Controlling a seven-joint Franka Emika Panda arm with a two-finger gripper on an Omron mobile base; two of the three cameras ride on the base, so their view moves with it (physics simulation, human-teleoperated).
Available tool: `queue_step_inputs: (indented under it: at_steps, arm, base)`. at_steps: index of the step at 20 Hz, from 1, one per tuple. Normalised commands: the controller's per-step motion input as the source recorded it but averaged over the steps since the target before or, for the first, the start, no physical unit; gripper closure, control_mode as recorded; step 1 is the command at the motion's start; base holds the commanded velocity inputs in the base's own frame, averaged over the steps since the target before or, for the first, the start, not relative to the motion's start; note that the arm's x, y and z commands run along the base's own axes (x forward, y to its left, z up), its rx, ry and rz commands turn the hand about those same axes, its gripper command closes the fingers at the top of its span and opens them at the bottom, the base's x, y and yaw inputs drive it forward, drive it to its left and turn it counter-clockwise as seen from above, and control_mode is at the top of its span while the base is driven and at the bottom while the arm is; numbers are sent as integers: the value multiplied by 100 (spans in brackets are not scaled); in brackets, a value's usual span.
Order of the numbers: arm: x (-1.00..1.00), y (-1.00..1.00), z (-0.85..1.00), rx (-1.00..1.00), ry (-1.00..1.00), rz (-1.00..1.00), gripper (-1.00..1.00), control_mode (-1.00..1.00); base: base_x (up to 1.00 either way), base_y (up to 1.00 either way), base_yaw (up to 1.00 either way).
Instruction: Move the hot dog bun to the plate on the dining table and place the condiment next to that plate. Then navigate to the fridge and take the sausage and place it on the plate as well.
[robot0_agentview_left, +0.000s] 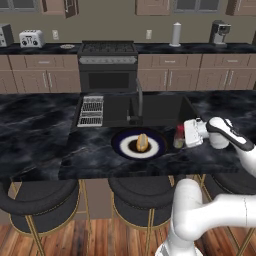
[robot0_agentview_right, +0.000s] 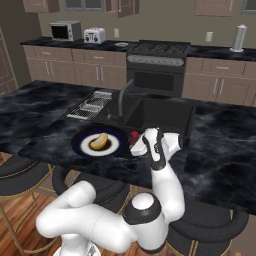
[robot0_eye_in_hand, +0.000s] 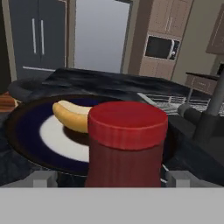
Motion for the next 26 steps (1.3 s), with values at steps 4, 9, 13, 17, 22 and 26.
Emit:
queue_step_inputs:
  at_steps: [4,9,13,17,22,26]
  arm:
    - [-4,-24,11,0,1,0,-100,-100]
    - [-3,-15,17,0,0,0,-100,-100]
    - [0,-10,24,0,0,0,-100,-100]
    - [-3,-18,32,0,0,0,-100,-100]
    - [-29,-16,44,0,-2,0,-100,-100]
    - [-70,0,59,0,-8,0,-100,-100]
  base:
    - [0,0,0]
    - [0,0,0]
    - [0,0,0]
    - [0,0,0]
    - [0,0,0]
    - [0,0,0]
